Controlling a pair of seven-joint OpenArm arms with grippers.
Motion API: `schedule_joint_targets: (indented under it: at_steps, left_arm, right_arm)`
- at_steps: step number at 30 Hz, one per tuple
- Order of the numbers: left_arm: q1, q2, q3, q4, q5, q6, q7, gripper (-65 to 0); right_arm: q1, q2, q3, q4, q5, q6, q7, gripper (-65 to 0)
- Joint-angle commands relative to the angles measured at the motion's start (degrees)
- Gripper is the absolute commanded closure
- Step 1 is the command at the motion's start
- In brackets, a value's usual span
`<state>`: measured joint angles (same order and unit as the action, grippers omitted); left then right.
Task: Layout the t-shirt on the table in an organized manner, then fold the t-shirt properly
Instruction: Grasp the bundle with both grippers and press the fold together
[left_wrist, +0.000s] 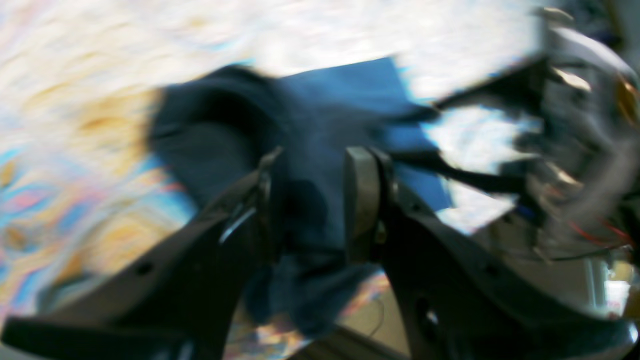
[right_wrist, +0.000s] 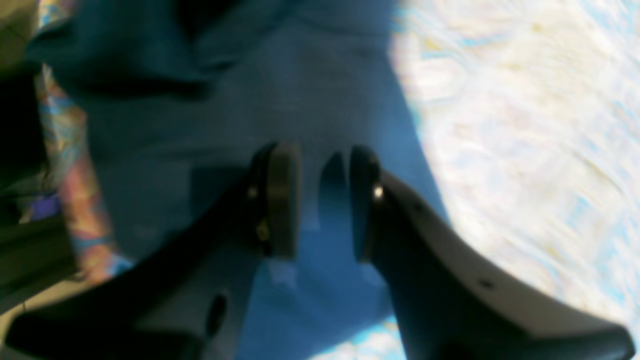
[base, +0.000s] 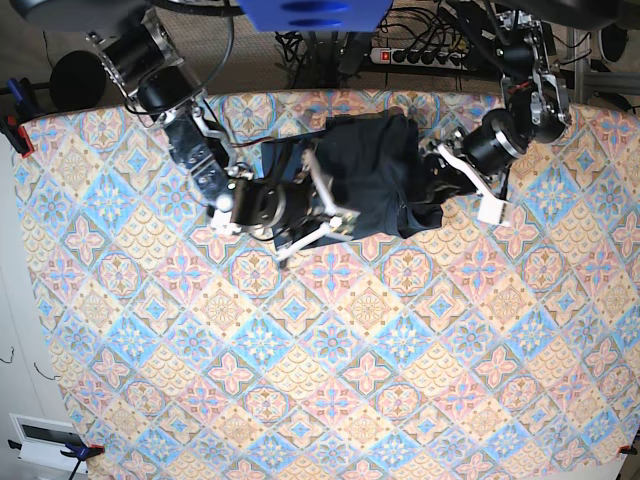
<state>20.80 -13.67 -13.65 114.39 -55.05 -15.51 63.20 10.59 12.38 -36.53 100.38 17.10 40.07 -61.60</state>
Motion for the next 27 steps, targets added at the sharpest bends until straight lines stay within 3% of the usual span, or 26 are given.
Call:
schedule_joint_targets:
  at_steps: [1,6,12,15,19,21,27]
  left_arm:
    - [0.4,-0.3,0.9,1.5,-1.5,-0.4,-0.6,-17.5]
    - [0.3,3.8,5.1,2.0,-2.5,-0.4,-0.6,-17.5]
    - [-1.3,9.0,5.3,1.9,-2.4,-0.4,-0.7,-17.7]
    - [-2.9,11.0,5.4,-0.5,2.3,-0.4,-0.7,-17.3]
    - [-2.8,10.5,5.9,-5.3,11.9,-0.2,-0.7,-17.3]
    - [-2.2,8.1,6.0,-6.3,15.7,-0.2,-0.7,-17.3]
    - [2.0,2.6,1.4,-7.1,16.6,-0.2,-1.1,-17.3]
  right_arm:
    - [0.0,0.1,1.9,0.9,0.4,-0.1,1.3,-16.1]
    - [-0.8,0.4,9.5,0.9,0.4,-0.1,2.4,-16.1]
    - [-0.8,0.5,17.1,0.5,0.5,-0.1,2.1,-16.1]
    - [-0.8,0.5,19.1,0.5,0.5,-0.1,1.9,-16.1]
    - [-0.8,0.5,19.2,0.5,0.5,-0.1,1.8,-16.1]
    - [-0.8,0.5,19.1,0.5,0.5,-0.1,1.8,-16.1]
    - [-0.8,0.5,18.9,0.8,0.5,-0.1,1.8,-16.1]
